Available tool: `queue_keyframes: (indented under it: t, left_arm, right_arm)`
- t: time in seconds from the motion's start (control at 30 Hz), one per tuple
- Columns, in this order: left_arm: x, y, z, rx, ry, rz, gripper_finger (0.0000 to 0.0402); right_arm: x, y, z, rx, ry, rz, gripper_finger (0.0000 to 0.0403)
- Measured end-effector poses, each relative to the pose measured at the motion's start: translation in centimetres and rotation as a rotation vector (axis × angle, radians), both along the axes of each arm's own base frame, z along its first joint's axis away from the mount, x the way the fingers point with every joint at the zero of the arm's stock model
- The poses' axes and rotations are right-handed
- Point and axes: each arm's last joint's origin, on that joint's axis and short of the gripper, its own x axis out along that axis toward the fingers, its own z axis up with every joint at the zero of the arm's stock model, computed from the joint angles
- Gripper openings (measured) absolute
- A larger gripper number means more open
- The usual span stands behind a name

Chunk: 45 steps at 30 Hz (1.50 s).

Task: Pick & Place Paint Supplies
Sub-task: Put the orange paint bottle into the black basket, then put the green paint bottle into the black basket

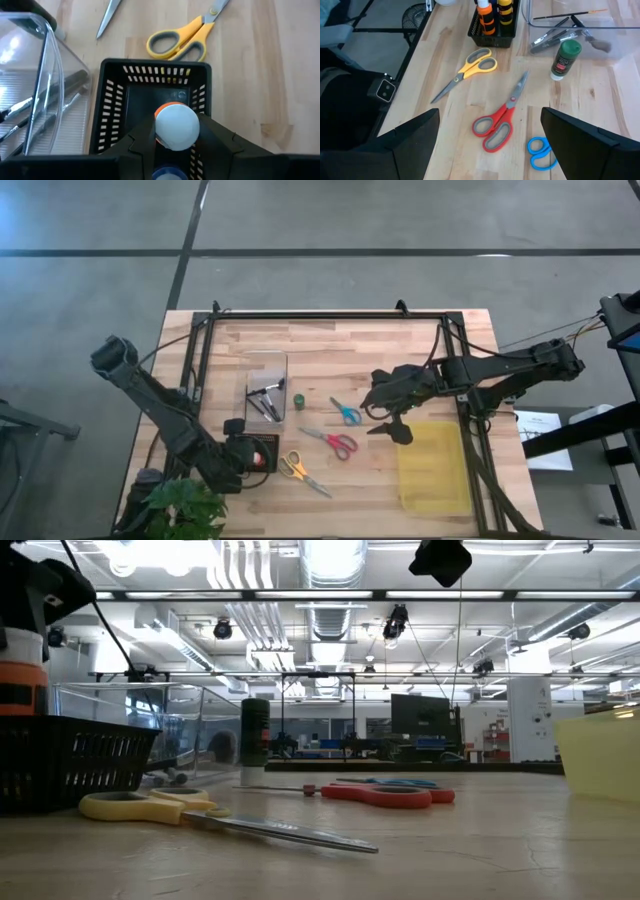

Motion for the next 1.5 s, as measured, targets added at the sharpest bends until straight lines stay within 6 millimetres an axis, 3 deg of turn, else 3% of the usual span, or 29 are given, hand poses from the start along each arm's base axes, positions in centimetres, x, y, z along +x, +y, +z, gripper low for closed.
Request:
queue_keyframes:
  t: [0.57, 0.83, 1.13, 1.5]
  left_arm:
    - [-0.1, 0.1, -0.7, -0.019, 0.000, 0.021, 0.0119]
    - [-0.1, 0.1, -0.7, -0.027, 0.005, 0.025, 0.0189]
    - [-0.1, 0.1, -0.6, -0.014, 0.009, -0.002, 0.0201]
    - [-0.4, 0.8, 1.3, 0.090, -0.109, -0.027, 0.0202]
  right_arm:
    - [0.0, 0.0, 0.0, 0.005, 0.003, -0.004, 0.0347]
    - [0.0, 0.0, 0.0, 0.005, 0.003, -0.004, 0.0347]
    - [0.0, 0.0, 0.0, 0.002, 0.003, -0.004, 0.0347]
    - [0.2, -0.1, 0.0, -0.049, -0.031, -0.019, 0.0347]
